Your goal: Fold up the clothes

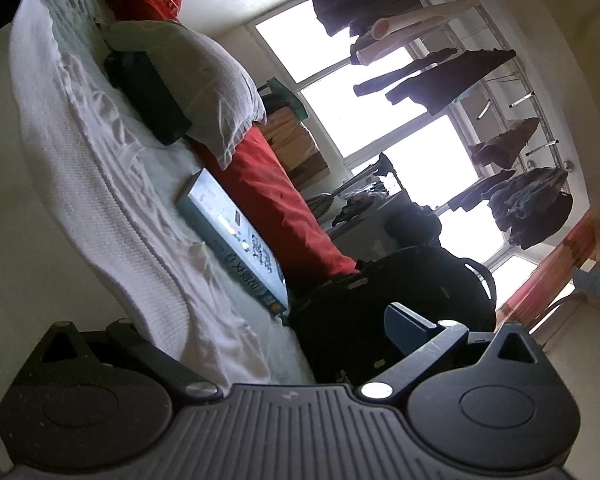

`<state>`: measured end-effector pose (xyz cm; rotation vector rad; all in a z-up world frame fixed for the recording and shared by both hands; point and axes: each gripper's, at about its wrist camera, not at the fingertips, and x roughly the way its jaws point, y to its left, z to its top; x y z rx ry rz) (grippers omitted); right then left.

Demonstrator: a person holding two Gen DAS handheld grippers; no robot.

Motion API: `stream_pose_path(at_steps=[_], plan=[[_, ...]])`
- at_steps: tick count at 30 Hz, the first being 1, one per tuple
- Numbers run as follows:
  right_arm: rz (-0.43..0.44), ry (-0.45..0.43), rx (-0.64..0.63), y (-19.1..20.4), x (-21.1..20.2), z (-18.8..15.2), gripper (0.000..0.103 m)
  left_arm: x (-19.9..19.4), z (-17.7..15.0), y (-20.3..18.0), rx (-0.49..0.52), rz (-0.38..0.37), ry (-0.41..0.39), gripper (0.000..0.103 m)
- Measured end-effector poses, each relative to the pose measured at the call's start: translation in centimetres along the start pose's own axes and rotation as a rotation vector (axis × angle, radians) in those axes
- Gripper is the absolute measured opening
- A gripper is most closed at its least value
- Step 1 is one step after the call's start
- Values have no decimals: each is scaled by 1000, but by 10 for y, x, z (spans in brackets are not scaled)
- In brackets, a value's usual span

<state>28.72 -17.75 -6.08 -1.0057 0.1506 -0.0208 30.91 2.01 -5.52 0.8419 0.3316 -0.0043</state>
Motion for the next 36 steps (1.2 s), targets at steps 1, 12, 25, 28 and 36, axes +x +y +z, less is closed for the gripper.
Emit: stream_pose_path(at_steps=[1,12,25,28,36], plan=[[-3,-4,-4,0,4,1,103,4,1,1,-2,2,0,101],[-11,-24,-36,-7,60,14,103,57,10,10,-15,6,18,101],[187,110,87,3,121,-2,103,115,3,-1,-68,-118,130,100],[231,138,138,-12,116,-7,103,103,2,8,-58,-129,127,100],[431,174,255,-51,64,-25,103,47,-16,25,-38,-219,136,100]])
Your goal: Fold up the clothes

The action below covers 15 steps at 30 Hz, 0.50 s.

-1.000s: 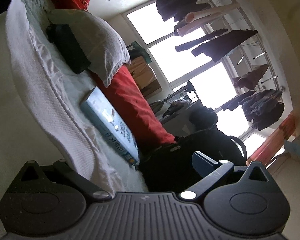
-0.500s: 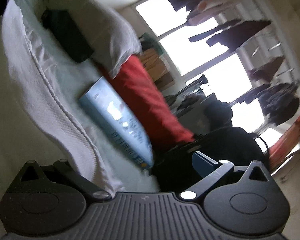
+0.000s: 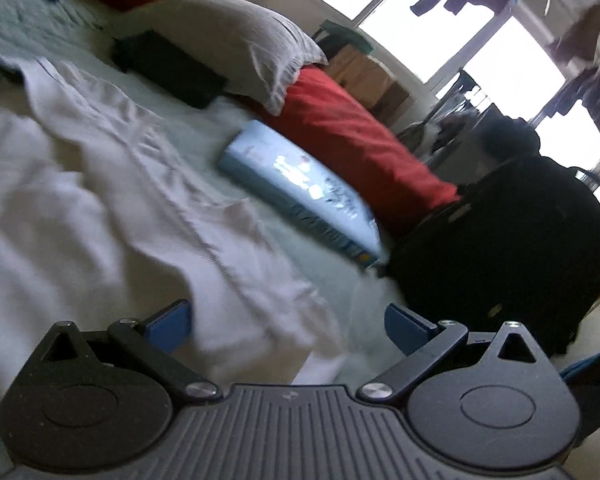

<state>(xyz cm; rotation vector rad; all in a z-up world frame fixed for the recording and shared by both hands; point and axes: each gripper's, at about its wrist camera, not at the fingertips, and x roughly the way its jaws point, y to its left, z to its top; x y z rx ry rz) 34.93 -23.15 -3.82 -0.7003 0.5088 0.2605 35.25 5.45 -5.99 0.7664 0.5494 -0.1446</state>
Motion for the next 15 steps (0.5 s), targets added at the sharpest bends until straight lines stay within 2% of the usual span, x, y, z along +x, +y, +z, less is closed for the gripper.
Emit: stream_pose_path(at_steps=[3,4,7,8,10,15], plan=[[135,-27,88,-6,-23,-7,103,-25,-7,7,-112,-122,-23,100],[202,-42,124,-8,-27,-7,103,-32,-9,10,-169,-203,-32,100],[438,-71,235,-8,-29,-6,103,-34,-10,12,-333,-508,-41,100],[500,-67,264,-6,-25,-4,103,-31,-10,10,-364,-570,-41,100],[588,-55,305,-1,-15,-1,103,-22,-7,2,-387,-626,-38,100],[633,33,381,3,18,4,103,16,3,5,-453,-663,14,100]])
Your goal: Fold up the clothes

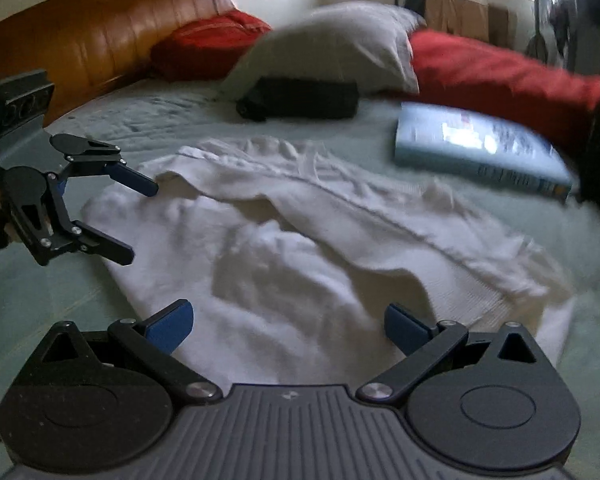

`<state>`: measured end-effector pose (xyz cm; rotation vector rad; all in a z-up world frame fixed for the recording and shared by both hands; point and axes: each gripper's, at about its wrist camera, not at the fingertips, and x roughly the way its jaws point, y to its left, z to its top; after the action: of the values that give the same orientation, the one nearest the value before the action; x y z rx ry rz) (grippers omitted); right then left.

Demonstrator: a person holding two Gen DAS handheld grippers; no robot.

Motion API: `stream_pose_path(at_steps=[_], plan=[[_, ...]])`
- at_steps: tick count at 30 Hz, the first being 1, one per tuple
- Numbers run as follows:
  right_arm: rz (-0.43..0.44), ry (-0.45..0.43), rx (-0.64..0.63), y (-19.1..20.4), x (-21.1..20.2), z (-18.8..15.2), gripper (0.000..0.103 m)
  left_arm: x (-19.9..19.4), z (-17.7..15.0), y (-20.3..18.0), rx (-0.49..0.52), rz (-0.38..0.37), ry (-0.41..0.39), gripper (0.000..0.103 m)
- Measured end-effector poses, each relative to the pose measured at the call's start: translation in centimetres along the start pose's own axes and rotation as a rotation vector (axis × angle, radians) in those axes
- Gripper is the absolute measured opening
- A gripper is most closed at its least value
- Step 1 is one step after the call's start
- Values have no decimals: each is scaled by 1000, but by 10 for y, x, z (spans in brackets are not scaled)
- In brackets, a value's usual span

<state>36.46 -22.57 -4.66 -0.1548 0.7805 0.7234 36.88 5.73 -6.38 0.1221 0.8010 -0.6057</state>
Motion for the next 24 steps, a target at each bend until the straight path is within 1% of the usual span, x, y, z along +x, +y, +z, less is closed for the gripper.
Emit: stream_pose_path(at_steps=[3,6,9,13,15,17,19,21,24], plan=[[-9,-19,64,-17,4,7,103,3,14,19,-63,-1,-37,100],[-57,-61,73,-28,3,17,103,8,29,33,-77,32,-68,100],[-107,-102,70,-39,4,31,103,13,47,43,-76,101,-112,100],[-179,-156,83,-55,3,52,103,11,67,50,-80,185,-171,100],[-193,-193,108,-62,-5,58,103,8,74,51,-80,212,-196,100],[-180,-220,128,-65,-14,58,103,1,72,47,-69,201,-210,100],[-163,-223,123,-63,-21,54,103,-2,66,39,-40,186,-197,100],[-143,-192,100,-56,-21,43,103,-1,54,29,5,167,-164,100],[-114,-123,77,-44,-14,22,103,2,28,18,41,140,-122,100]])
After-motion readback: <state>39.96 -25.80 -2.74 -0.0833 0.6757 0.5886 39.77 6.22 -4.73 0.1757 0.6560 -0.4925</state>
